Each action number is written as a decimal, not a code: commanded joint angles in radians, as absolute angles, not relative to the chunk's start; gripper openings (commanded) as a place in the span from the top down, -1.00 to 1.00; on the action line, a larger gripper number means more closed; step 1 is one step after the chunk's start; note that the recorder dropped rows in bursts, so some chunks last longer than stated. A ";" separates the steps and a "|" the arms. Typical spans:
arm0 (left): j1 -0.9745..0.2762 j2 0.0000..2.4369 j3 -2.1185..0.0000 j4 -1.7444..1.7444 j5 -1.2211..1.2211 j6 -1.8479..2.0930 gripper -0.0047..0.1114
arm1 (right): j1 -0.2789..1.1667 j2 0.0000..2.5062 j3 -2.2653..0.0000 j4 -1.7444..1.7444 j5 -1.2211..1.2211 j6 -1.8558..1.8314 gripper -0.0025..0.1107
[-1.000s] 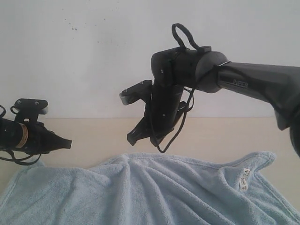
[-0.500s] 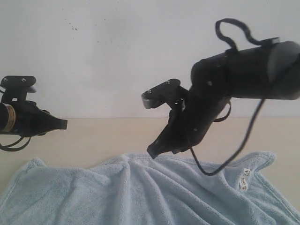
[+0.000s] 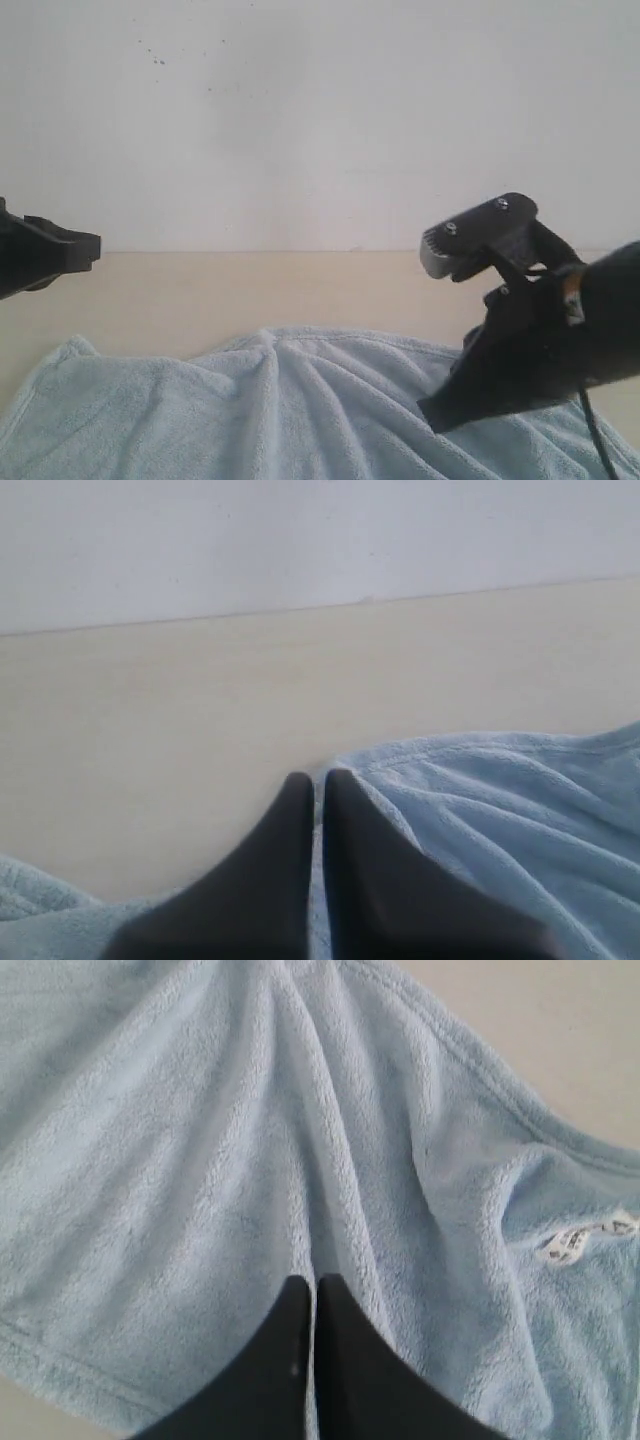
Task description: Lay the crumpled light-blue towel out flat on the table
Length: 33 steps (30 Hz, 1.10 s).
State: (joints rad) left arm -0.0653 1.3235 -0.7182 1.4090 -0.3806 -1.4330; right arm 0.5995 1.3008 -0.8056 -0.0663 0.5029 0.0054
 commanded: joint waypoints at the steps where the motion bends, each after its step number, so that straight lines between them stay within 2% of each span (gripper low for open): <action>1: -0.070 1.164 -0.611 1.576 -0.392 -1.586 0.85 | 0.598 1.215 -0.716 -0.039 0.489 0.016 0.92; 8: -0.070 1.033 -0.514 1.744 -0.423 -1.789 0.85 | 0.598 1.144 -0.628 -0.006 0.498 0.035 0.92; 23: -0.070 1.020 -0.472 1.744 -0.414 -1.714 0.85 | 0.598 1.099 -0.622 0.041 0.472 0.045 0.92; 28: -0.070 1.019 -0.463 1.744 -0.414 -1.654 0.85 | 0.598 1.099 -0.622 0.041 0.357 0.039 0.92; 33: -0.070 0.924 -0.407 1.744 -0.297 -1.634 0.85 | 0.598 1.099 -0.622 0.046 0.350 0.012 0.92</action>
